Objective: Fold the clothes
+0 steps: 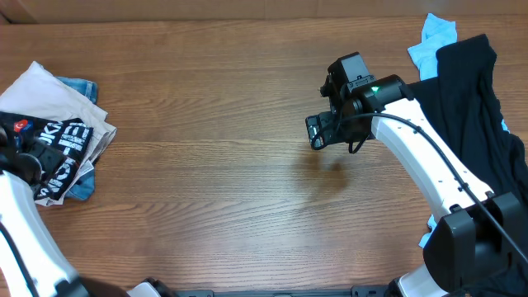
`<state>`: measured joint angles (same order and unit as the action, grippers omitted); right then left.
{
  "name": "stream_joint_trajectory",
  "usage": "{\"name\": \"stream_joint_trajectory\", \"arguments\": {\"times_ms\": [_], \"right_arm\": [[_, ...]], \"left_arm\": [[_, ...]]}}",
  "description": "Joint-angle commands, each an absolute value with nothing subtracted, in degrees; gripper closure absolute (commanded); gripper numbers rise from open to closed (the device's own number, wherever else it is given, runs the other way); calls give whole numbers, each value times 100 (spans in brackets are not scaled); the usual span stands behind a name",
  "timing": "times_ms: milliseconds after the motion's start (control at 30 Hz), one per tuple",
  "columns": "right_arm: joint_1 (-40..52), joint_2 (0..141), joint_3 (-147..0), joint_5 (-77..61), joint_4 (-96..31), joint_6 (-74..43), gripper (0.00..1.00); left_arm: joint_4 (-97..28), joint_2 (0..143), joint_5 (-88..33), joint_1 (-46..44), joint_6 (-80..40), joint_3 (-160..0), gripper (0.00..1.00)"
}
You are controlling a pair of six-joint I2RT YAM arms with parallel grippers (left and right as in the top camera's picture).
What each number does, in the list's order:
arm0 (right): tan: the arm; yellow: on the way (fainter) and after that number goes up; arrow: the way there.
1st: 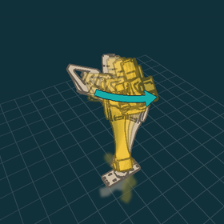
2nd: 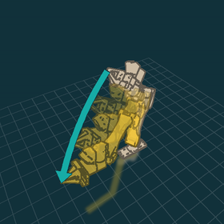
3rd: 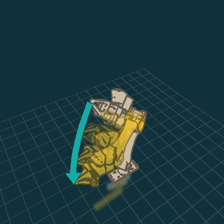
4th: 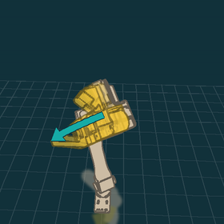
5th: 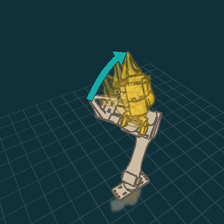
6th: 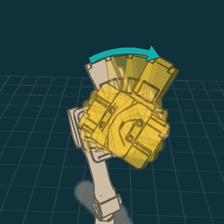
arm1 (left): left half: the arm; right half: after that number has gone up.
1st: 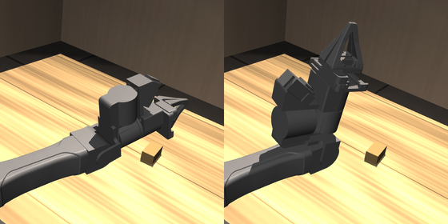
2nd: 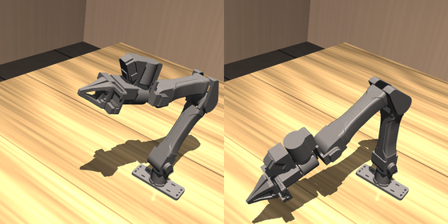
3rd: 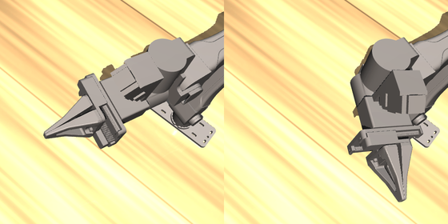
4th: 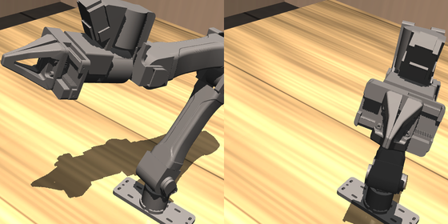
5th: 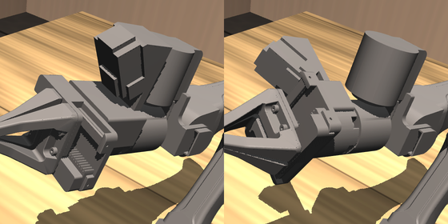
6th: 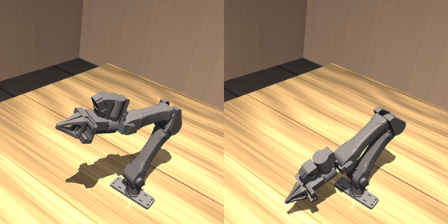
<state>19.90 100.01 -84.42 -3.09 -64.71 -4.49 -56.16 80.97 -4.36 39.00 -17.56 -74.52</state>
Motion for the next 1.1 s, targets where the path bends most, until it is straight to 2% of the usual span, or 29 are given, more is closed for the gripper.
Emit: {"name": "stream_joint_trajectory", "arguments": {"times_ms": [0, 33, 67, 100, 233, 333, 433, 500, 667, 933, 1067], "right_arm": [[1975, 9800, -8558, -307, -6213, -456, 0], [1975, 9800, -8558, -307, -6147, -458, 0], [1975, 9800, -8558, -307, -6060, -475, 0], [1975, 9800, -8558, -307, -5999, -478, 0], [1881, 9800, -8560, -301, -5557, -985, 0], [1426, 9797, -8639, -316, -5205, -1505, 0], [961, 9797, -8768, -353, -5256, -1256, 0], [751, 9793, -8906, -432, -5596, -847, 0], [539, 9467, -9043, -370, -6278, -978, 0], [539, 8294, -8967, -106, -6534, -1090, 0], [539, 7419, -8350, -5, -6060, -1046, 0]], "left_arm": [[-5588, 7575, -1205, 3157, -993, -7561, 28], [-5557, 7520, -1205, 2904, -884, -7561, 21], [-5511, 7498, -1205, 2620, -784, -7561, 5], [-5468, 7498, -1205, 2307, -718, -7561, 0], [-5240, 7564, -1122, 1160, -373, -7561, 0], [-4928, 7693, -357, 91, -353, -7599, 0], [-5133, 7846, 51, -445, -45, -7885, 0], [-5489, 7977, 38, -523, 75, -8219, 0], [-6359, 7972, -38, -517, 113, -8829, 0], [-6560, 7041, 73, -434, 1, -8654, 0], [-6311, 6377, -8, 104, -1, -7931, 0]]}}
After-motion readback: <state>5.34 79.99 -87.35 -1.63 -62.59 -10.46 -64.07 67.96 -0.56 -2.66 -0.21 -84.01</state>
